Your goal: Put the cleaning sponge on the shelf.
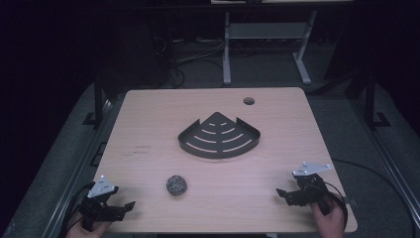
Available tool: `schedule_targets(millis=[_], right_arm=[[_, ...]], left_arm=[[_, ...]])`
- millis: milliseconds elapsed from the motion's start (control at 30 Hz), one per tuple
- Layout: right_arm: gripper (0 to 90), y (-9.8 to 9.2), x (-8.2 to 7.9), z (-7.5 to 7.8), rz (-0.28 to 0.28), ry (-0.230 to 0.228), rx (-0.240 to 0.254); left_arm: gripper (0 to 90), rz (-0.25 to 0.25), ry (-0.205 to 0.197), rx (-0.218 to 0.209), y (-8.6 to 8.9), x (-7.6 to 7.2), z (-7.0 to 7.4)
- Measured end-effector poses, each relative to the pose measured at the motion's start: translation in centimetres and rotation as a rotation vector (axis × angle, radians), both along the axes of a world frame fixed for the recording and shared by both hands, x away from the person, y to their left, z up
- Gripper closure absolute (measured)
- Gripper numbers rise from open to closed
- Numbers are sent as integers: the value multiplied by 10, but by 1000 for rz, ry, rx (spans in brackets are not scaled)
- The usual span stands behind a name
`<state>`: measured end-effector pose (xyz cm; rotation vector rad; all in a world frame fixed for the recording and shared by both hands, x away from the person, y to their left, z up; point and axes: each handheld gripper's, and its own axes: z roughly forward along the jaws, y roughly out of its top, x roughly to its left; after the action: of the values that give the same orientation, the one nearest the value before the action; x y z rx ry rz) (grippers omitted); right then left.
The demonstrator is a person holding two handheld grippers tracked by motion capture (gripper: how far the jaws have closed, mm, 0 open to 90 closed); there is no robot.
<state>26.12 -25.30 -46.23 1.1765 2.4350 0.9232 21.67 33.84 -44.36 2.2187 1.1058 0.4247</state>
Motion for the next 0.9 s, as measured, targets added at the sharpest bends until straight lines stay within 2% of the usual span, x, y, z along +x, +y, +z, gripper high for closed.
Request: schedule_targets(millis=[367,900], right_arm=[[141,2,0,1,4,-2,-7],[140,5,1,0,18,-2,-13]], left_arm=[[173,-46,3,9,-9,0,2],[173,-61,-3,28,-15,1,5]])
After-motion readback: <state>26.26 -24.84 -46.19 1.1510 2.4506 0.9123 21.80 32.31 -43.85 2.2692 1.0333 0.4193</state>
